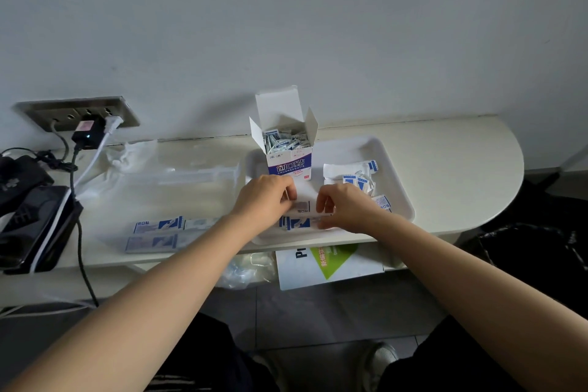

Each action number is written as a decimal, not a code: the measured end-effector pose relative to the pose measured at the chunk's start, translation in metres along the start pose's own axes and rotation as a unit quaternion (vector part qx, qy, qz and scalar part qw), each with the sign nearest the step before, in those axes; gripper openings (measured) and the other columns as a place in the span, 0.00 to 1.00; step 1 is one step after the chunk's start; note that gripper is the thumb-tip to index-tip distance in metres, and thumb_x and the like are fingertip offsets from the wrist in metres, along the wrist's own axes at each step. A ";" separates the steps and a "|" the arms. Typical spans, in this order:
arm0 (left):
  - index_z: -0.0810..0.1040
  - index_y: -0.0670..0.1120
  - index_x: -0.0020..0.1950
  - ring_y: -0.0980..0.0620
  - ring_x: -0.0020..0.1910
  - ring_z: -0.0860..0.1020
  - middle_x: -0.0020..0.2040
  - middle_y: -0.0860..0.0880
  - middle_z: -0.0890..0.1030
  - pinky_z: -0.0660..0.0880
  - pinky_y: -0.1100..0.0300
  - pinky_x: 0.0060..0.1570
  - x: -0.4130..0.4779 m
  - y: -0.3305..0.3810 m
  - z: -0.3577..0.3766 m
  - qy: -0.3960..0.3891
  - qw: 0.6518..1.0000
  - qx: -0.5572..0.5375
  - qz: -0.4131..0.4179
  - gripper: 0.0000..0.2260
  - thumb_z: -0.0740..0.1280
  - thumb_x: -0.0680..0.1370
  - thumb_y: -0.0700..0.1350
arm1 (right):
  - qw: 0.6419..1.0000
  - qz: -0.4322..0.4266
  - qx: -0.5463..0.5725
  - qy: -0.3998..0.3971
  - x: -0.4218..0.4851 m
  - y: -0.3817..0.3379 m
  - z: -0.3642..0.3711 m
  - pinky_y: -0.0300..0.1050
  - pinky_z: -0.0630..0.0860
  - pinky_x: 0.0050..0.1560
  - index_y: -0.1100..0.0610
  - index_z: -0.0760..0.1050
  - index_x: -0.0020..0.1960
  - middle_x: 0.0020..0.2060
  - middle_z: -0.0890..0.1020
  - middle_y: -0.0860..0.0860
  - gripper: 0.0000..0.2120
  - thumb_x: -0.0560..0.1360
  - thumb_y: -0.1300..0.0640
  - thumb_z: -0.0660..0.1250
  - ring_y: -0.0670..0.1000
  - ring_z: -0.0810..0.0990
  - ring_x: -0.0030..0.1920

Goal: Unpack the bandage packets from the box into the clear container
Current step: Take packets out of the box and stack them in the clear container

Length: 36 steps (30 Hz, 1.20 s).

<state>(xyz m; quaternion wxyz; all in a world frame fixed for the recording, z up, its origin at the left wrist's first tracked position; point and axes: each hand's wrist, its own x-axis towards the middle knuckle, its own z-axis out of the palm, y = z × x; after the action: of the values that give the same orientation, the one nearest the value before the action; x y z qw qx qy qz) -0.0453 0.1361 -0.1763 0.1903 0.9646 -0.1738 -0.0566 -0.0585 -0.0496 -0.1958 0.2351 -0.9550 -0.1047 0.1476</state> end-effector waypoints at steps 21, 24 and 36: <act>0.82 0.50 0.48 0.51 0.43 0.79 0.46 0.51 0.82 0.76 0.57 0.46 0.001 0.004 0.002 -0.034 0.998 -0.052 -0.006 0.05 0.69 0.75 0.41 | 0.997 0.031 0.077 0.003 0.001 0.003 -0.007 0.31 0.70 0.30 0.57 0.81 0.54 0.41 0.80 0.51 0.09 0.76 0.59 0.65 0.47 0.76 0.31; 0.81 0.49 0.49 0.49 0.47 0.77 0.50 0.49 0.79 0.72 0.59 0.45 0.000 0.007 0.008 -0.045 0.999 -0.002 0.017 0.05 0.70 0.74 0.42 | 0.997 0.035 0.067 0.027 -0.001 0.002 -0.008 0.36 0.70 0.40 0.56 0.81 0.56 0.41 0.77 0.50 0.12 0.76 0.61 0.62 0.47 0.75 0.38; 0.76 0.48 0.54 0.49 0.59 0.70 0.58 0.49 0.71 0.70 0.56 0.43 -0.002 -0.003 0.019 -0.028 0.995 0.096 -0.001 0.13 0.73 0.72 0.46 | 0.998 -0.025 0.004 0.055 0.001 -0.010 0.009 0.49 0.75 0.47 0.55 0.78 0.49 0.46 0.76 0.52 0.13 0.68 0.52 0.75 0.52 0.74 0.44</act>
<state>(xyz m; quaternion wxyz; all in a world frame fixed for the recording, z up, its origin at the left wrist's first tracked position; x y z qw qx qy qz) -0.0492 0.1331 -0.1948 0.0915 0.9766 -0.1826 -0.0666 -0.0617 -0.0368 -0.1989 0.2482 -0.9576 -0.1153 0.0898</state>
